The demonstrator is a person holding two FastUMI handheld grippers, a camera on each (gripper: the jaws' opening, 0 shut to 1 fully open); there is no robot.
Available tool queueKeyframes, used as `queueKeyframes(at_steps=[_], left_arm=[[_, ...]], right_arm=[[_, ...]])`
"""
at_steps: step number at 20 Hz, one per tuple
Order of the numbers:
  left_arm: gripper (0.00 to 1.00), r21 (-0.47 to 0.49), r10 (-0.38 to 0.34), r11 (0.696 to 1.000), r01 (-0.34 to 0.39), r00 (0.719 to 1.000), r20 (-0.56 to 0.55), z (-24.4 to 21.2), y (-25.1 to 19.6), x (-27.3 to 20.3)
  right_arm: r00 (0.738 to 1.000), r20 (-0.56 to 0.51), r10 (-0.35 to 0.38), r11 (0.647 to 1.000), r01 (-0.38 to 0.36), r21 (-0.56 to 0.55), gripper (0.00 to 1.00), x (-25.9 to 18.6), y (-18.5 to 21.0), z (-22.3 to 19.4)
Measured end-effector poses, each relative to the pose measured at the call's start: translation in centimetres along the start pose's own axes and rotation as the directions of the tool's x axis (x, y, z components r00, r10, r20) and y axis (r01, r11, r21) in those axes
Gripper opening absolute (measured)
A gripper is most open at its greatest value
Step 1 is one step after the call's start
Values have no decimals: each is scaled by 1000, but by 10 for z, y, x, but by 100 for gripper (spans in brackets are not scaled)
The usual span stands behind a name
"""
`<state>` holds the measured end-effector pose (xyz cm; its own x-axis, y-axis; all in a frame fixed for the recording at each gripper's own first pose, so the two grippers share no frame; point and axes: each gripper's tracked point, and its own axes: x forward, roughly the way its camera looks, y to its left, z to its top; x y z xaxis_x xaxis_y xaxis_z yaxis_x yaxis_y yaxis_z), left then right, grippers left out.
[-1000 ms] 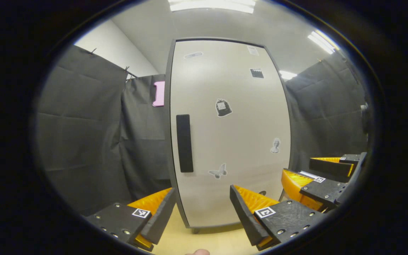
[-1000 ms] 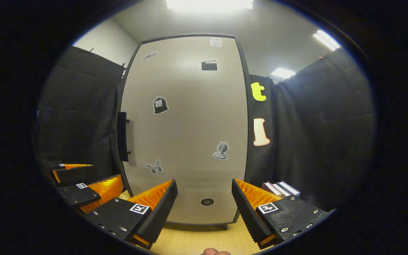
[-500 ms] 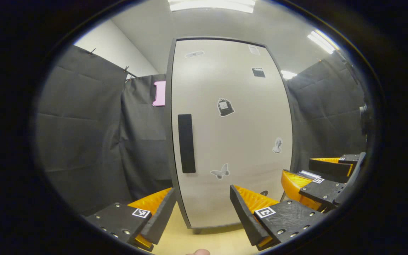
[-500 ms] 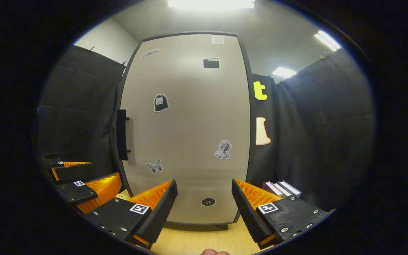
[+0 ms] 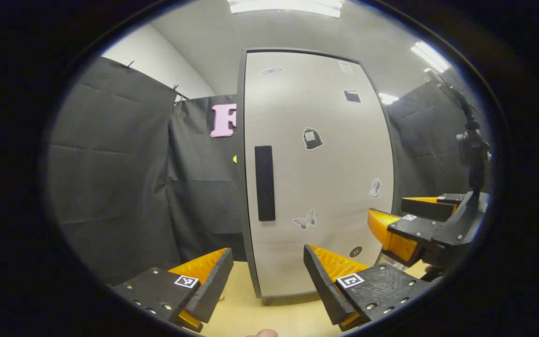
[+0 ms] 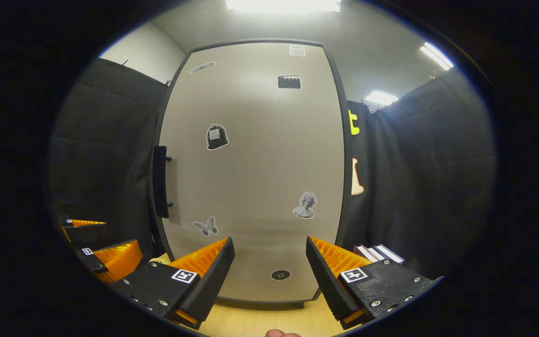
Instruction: Open the cabinet door with the right hand, grasp the bottle in the cabinet with the left hand and place it on the coaster, then close the cabinet door with the right hand.
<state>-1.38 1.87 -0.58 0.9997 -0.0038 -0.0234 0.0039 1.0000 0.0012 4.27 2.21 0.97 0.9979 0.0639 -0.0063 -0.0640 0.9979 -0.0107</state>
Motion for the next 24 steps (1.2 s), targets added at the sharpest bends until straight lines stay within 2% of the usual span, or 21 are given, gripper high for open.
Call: queueKeyframes(at_steps=[3, 9, 10, 13, 14, 17, 18, 19, 20, 21, 22, 23, 24], left_arm=[[89, -3, 10, 1000, -10, 1000, -10, -5, 12, -16], [93, -1, 41, 999, -41, 999, -24, -19, 37, -56], [89, 0, 50, 999, -50, 998, -28, -20, 43, -64], [91, 1, 108, 994, -108, 993, -39, -26, 65, -87], [88, 0, 127, 992, -127, 991, -45, -29, 73, -95], [94, 1, 186, 983, -186, 980, -67, -37, 93, -118], [91, -4, 199, 980, -199, 978, -70, -39, 96, -124], [91, -7, 211, 977, -212, 975, -72, -42, 100, -129], [89, -7, 223, 975, -224, 972, -72, -43, 103, -137], [89, -3, 235, 972, -236, 969, -72, -44, 105, -142], [88, 4, 247, 969, -248, 966, -74, -45, 108, -145], [91, 9, 256, 967, -256, 964, -75, -46, 111, -150], [88, 11, 264, 964, -264, 961, -78, -47, 114, -152]], right_arm=[[999, 19, 41, 999, -41, -7, 95, 4, 14, 5], [983, 46, 178, 984, -176, -33, 95, 26, 88, 20], [979, 51, 200, 980, -198, -33, 95, 31, 103, 23], [966, 67, 248, 968, -246, -44, 95, 48, 137, 31], [960, 70, 272, 962, -269, -54, 95, 54, 151, 32], [954, 69, 291, 954, -285, -94, 92, 77, 174, 33], [955, 68, 289, 954, -281, -104, 91, 86, 179, 34], [960, 51, 274, 957, -267, -113, 87, 92, 178, 32], [953, 75, 293, 953, -286, -96, 86, 95, 188, 35], [944, 72, 322, 945, -315, -93, 75, 93, 198, 35], [942, 64, 329, 940, -321, -113, 70, 95, 202, 34], [952, 61, 301, 948, -291, -132, 58, 99, 199, 33], [955, 60, 292, 953, -284, -108, 46, 96, 197, 32]])
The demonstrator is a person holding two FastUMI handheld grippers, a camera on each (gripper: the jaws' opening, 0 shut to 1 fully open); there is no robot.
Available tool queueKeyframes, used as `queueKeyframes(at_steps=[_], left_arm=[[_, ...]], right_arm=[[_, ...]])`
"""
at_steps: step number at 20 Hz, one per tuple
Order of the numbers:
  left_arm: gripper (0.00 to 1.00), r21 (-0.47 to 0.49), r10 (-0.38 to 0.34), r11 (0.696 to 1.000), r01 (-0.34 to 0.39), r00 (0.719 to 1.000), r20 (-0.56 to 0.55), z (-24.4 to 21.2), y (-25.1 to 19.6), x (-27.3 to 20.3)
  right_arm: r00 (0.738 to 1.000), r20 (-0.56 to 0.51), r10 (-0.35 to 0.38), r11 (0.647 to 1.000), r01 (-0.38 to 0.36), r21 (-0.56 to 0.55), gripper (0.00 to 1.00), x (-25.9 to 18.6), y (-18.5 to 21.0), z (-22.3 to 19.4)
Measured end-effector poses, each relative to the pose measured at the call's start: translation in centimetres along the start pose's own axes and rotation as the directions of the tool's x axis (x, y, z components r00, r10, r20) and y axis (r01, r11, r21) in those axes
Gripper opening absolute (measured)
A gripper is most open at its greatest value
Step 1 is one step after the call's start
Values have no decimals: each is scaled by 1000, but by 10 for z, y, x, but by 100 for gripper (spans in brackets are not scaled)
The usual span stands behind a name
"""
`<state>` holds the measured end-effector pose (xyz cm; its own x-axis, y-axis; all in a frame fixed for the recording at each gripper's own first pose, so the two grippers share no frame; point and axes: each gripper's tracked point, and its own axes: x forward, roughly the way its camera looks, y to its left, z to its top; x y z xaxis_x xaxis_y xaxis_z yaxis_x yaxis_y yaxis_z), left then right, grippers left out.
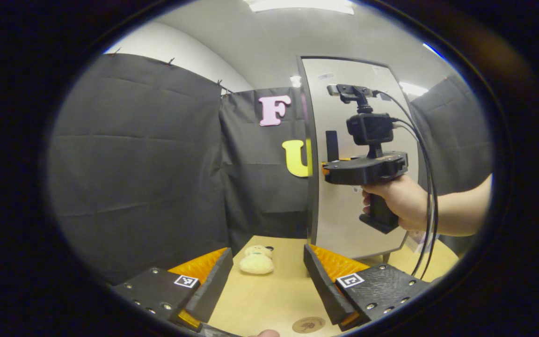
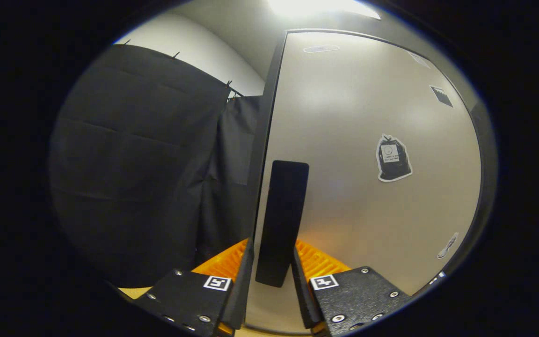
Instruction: Open the cabinet door with the right hand, grasp the bottle in the cabinet with the left hand and place it on the coaster, then close the cabinet door with the right hand.
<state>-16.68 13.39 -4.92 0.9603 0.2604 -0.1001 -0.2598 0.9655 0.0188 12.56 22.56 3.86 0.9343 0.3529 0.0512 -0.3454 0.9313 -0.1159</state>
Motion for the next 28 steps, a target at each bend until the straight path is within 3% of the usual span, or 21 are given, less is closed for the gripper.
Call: queueKeyframes(at_steps=[1, 7, 17, 28], left_arm=[[91, 2, 9, 1000, -9, 1000, -6, -1, 4, -3], [91, 13, 23, 1000, -23, 1000, -6, -3, 16, -11], [91, -19, -48, 999, 48, 999, -10, -12, 9, -2], [91, -27, -169, 985, 169, 986, 3, -13, 18, 45]], right_arm=[[1000, -8, -1, 999, 1, 34, 39, 1, 0, -1], [1000, -18, 1, 998, 0, 65, 32, 1, -1, 0], [994, -61, 86, 993, -81, 88, 19, -1, 2, -1], [978, -48, 203, 972, -195, 133, 18, -38, 0, -1]])
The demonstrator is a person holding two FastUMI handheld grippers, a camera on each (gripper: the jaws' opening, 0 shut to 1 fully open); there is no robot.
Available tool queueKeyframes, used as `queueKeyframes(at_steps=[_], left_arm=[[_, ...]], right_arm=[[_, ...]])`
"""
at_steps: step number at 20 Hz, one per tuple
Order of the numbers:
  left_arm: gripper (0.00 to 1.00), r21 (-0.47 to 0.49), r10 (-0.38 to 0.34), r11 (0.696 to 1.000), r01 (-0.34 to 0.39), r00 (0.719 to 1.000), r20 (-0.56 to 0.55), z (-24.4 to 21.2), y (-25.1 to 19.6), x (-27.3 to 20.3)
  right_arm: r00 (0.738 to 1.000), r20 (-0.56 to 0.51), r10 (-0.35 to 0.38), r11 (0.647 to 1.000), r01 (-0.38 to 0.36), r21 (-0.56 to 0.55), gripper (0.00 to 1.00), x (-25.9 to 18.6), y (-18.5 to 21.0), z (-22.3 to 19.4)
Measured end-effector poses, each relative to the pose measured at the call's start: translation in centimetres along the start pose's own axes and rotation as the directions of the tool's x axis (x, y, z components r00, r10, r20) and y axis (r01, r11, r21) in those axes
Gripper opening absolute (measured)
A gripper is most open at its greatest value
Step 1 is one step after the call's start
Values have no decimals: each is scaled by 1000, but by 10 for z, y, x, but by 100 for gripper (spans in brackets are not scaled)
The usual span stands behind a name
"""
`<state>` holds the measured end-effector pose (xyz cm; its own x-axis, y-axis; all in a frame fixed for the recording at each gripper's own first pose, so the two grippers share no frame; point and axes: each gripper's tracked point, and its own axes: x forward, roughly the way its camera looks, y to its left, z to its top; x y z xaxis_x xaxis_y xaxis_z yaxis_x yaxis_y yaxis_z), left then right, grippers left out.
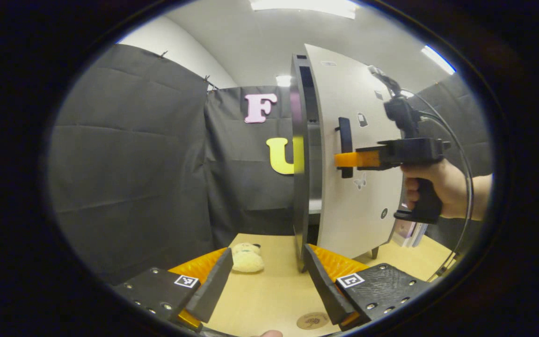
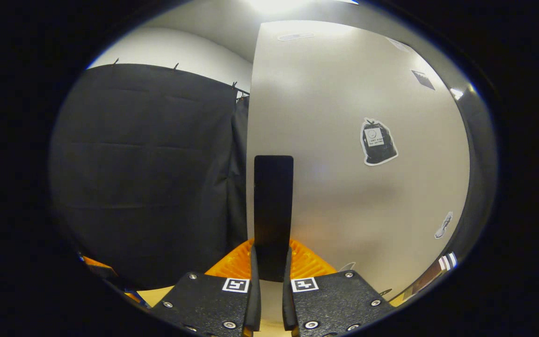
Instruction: Open the cabinet door with the right hand, grasp the bottle in the cabinet with the left hand and place it on the coaster, then close the cabinet door with the right hand.
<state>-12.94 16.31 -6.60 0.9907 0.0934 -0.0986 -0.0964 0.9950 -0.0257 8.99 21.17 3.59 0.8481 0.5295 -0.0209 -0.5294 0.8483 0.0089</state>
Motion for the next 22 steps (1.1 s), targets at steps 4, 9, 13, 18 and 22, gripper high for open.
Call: queueKeyframes(at_steps=[4, 9, 13, 18, 22], left_arm=[[94, -15, -44, 999, 43, 999, -24, -4, -1, 7], [89, -9, -34, 999, 33, 999, -29, -5, -24, 24], [89, 21, -30, 999, 31, 999, -40, 2, -71, 37], [89, 42, -25, 999, 25, 1000, 0, 22, -136, 34], [89, 40, -46, 998, 47, 999, -6, 27, -183, 47]], right_arm=[[999, -4, 42, 999, -42, 16, 18, -6, -9, -3], [993, 0, 122, 992, -122, 18, 18, -2, -23, -7], [969, -17, 247, 969, -247, 20, 18, -6, -35, -11], [957, -12, 288, 957, -288, 31, 17, -3, -55, -15], [971, -22, 239, 971, -238, 35, 17, -13, -72, -16]])
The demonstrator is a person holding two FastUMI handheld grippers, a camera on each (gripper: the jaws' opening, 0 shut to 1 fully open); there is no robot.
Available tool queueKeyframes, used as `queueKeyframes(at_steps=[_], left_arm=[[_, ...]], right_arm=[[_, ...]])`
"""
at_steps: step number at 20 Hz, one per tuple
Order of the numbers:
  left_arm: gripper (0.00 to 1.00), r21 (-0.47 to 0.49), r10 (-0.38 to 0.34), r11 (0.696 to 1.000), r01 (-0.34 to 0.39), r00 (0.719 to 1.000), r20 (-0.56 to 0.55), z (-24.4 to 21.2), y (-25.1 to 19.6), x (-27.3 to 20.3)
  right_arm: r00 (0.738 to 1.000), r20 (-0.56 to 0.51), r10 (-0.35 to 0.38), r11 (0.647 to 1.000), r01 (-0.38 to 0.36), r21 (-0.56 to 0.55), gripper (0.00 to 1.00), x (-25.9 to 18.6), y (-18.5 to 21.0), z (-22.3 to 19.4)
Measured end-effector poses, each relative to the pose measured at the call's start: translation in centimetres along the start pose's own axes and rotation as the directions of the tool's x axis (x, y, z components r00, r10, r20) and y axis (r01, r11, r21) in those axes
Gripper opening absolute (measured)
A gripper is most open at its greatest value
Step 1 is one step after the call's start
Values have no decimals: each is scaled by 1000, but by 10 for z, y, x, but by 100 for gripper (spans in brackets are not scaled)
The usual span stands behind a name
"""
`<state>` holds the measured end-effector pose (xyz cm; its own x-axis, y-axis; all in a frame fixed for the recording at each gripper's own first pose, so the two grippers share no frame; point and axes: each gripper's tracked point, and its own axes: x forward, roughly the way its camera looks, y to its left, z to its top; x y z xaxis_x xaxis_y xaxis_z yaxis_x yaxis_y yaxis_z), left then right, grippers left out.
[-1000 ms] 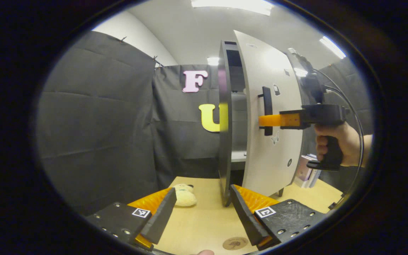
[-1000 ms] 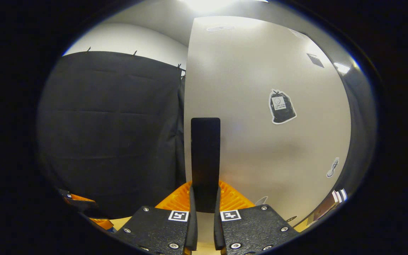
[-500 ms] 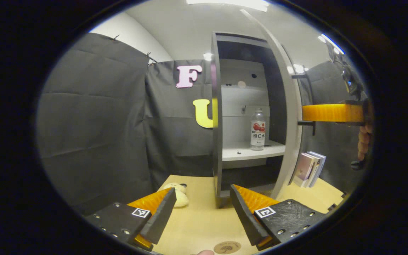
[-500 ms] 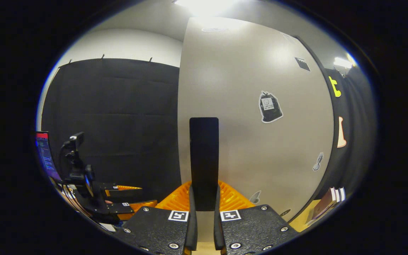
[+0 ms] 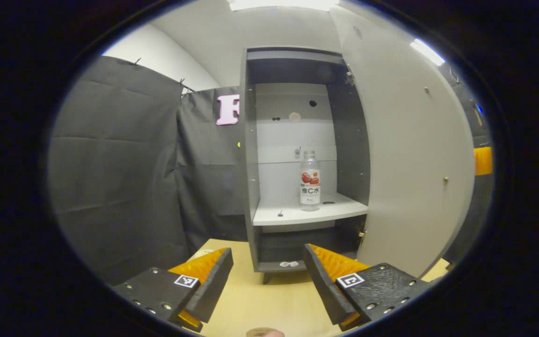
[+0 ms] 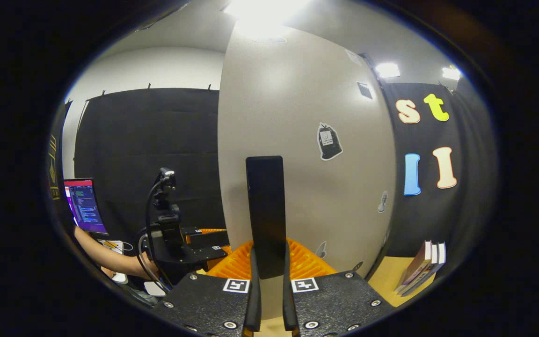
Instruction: Open the cabinet door with the right hand, grasp the bottle in the cabinet with the left hand and place it on the coaster, then close the cabinet door with the right hand.
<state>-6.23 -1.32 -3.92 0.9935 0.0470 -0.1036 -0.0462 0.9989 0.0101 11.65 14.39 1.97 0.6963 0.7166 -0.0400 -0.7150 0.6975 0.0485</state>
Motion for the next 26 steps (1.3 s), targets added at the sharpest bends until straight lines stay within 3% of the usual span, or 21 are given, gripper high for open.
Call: queueKeyframes(at_steps=[4, 8, 11, 16, 18, 21, 26], left_arm=[[89, 28, -18, 999, 17, 999, 42, 22, -40, 8], [89, 62, 3, 998, -6, 999, 38, 23, -68, 21], [88, 83, 46, 995, -50, 998, 45, 28, -77, 38], [89, 114, -38, 993, 27, 994, 98, 48, -101, 90], [91, 108, -67, 993, 53, 989, 130, 63, -103, 114], [89, 126, -105, 988, 89, 987, 125, 65, -105, 155], [88, 157, -138, 981, 113, 978, 155, 74, -111, 212]], right_arm=[[993, 18, -113, 993, 113, 17, 18, -24, -12, -1], [968, 30, -248, 969, 248, -3, 17, -52, -17, 5], [934, 34, -356, 934, 355, 35, 17, -68, -20, 2], [851, 11, -525, 834, 512, 204, 18, -111, -26, -11], [820, 24, -572, 794, 546, 268, 33, -127, -28, -9], [745, 7, -667, 733, 654, 186, 74, -139, -38, -8], [669, 89, -738, 672, 741, -1, 94, -161, -25, 20]])
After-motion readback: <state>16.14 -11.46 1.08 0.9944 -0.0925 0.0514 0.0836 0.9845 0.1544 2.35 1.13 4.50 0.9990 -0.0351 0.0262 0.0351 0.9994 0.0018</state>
